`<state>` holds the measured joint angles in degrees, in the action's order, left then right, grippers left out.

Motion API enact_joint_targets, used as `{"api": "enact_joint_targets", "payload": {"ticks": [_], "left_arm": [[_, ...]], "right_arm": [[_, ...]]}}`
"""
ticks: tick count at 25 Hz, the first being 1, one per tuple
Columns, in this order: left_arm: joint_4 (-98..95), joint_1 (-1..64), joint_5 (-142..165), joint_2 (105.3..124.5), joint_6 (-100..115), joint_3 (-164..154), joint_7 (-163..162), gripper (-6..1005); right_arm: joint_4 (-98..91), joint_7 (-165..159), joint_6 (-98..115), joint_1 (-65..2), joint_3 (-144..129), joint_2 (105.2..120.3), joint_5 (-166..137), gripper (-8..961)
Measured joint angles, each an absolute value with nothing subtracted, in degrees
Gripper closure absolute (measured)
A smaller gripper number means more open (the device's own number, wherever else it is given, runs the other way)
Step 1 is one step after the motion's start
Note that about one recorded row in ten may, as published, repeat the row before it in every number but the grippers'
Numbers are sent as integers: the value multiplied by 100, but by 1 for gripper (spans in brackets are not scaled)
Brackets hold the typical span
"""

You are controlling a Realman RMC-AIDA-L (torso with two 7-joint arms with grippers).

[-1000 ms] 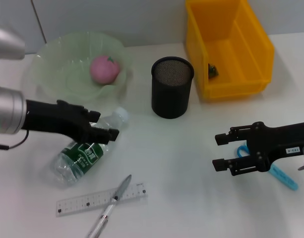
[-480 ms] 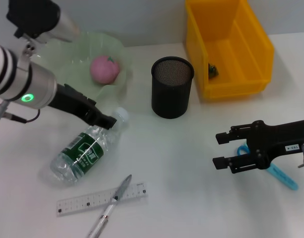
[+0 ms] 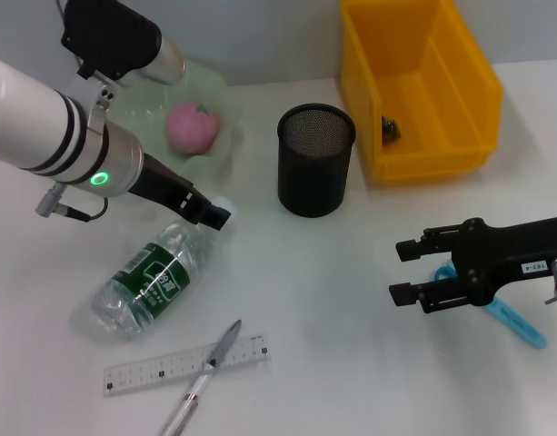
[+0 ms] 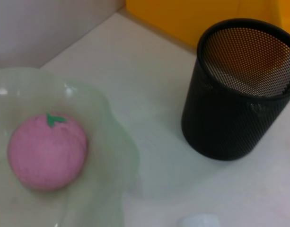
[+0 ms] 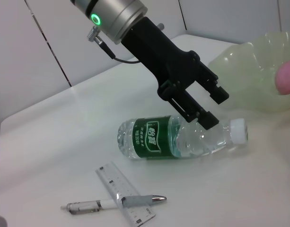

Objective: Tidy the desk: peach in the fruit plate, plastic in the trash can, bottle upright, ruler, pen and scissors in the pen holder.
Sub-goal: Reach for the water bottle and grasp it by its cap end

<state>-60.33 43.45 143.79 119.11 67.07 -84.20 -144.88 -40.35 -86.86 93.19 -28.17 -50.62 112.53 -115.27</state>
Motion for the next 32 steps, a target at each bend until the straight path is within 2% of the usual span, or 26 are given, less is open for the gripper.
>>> {"api": "enact_joint_targets", "payload": {"ticks": [32], "left_arm": [[-4651,4727,13996,11918,5482,-8788,-14512,276]], "right_arm": [[-3990,-8746,9298,-2891,-5063,11262,-11522,198]]}}
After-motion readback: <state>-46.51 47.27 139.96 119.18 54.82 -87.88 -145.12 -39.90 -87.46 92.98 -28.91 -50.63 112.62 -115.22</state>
